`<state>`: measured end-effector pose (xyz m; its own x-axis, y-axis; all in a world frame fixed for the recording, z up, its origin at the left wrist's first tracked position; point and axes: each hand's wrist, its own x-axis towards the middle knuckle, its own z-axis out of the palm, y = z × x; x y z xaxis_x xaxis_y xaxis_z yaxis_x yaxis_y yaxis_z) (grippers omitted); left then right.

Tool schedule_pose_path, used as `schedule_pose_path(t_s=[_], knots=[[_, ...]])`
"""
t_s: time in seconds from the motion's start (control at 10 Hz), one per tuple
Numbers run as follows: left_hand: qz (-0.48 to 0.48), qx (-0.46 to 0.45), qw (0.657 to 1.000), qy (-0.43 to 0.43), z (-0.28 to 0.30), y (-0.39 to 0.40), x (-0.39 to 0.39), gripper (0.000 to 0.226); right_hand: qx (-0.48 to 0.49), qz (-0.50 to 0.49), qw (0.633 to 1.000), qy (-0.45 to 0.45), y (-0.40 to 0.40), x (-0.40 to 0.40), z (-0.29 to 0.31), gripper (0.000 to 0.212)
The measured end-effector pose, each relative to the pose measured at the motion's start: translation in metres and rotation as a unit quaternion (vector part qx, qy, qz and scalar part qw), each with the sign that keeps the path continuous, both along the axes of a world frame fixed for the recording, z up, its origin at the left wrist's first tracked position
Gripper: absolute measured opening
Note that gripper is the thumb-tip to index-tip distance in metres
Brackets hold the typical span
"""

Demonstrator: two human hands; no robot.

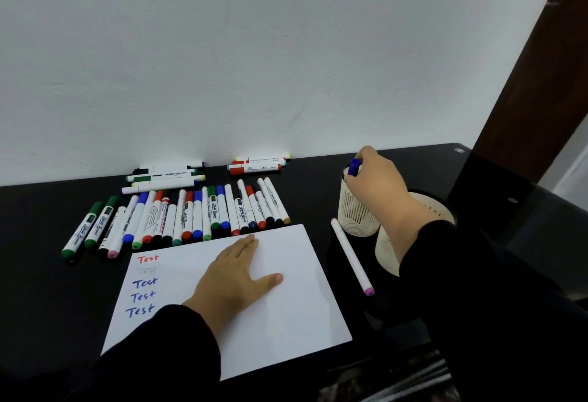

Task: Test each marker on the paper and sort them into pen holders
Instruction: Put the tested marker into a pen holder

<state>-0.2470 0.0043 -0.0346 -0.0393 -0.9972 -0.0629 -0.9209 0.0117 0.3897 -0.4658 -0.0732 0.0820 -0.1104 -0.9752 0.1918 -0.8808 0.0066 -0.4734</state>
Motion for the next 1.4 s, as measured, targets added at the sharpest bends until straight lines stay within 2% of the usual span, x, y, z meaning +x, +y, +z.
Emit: schedule_pose_path(t_s=[0.2, 0.3, 0.4, 0.6, 0.8, 0.9, 1.0, 1.1, 1.3, 1.4], knots=[[-0.002, -0.003, 1.000, 0.000, 0.000, 0.000, 0.000, 0.086, 0.033, -0.008, 0.996, 0.083, -0.003, 0.001, 0.002, 0.028], [-0.001, -0.008, 1.000, 0.007, -0.002, 0.000, 0.001, 0.086, 0.018, -0.011, 0.997, 0.074, -0.003, 0.002, 0.002, 0.030], [-0.002, -0.005, 1.000, 0.004, -0.002, 0.000, 0.001, 0.086, -0.020, -0.008, 1.000, -0.005, 0.001, 0.000, 0.000, 0.027], [-0.001, 0.007, 1.000, -0.001, -0.001, -0.001, 0.001, 0.087, 0.110, 0.000, 0.991, 0.082, 0.002, 0.003, 0.015, 0.027], [0.001, 0.015, 1.000, 0.000, -0.002, -0.001, 0.001, 0.086, 0.081, 0.012, 0.988, 0.128, 0.002, 0.003, 0.009, 0.027], [-0.001, 0.028, 1.000, 0.000, 0.000, -0.001, 0.002, 0.087, -0.013, 0.028, 0.992, 0.122, 0.002, 0.000, 0.002, 0.031], [0.000, 0.058, 0.998, 0.018, 0.007, -0.006, 0.003, 0.086, -0.057, 0.040, 0.978, 0.194, 0.009, 0.002, 0.002, 0.036], [0.000, 0.068, 0.997, 0.041, 0.016, -0.008, 0.006, 0.078, -0.118, 0.077, 0.964, 0.224, 0.017, 0.013, 0.004, 0.036], [0.032, 0.003, 0.996, 0.080, 0.028, 0.010, 0.032, 0.068, -0.083, 0.177, 0.954, 0.229, 0.035, 0.062, -0.003, 0.037], [0.064, -0.022, 0.996, 0.064, 0.026, 0.027, 0.063, 0.070, -0.057, 0.218, 0.951, 0.211, 0.039, 0.094, -0.014, 0.037]])
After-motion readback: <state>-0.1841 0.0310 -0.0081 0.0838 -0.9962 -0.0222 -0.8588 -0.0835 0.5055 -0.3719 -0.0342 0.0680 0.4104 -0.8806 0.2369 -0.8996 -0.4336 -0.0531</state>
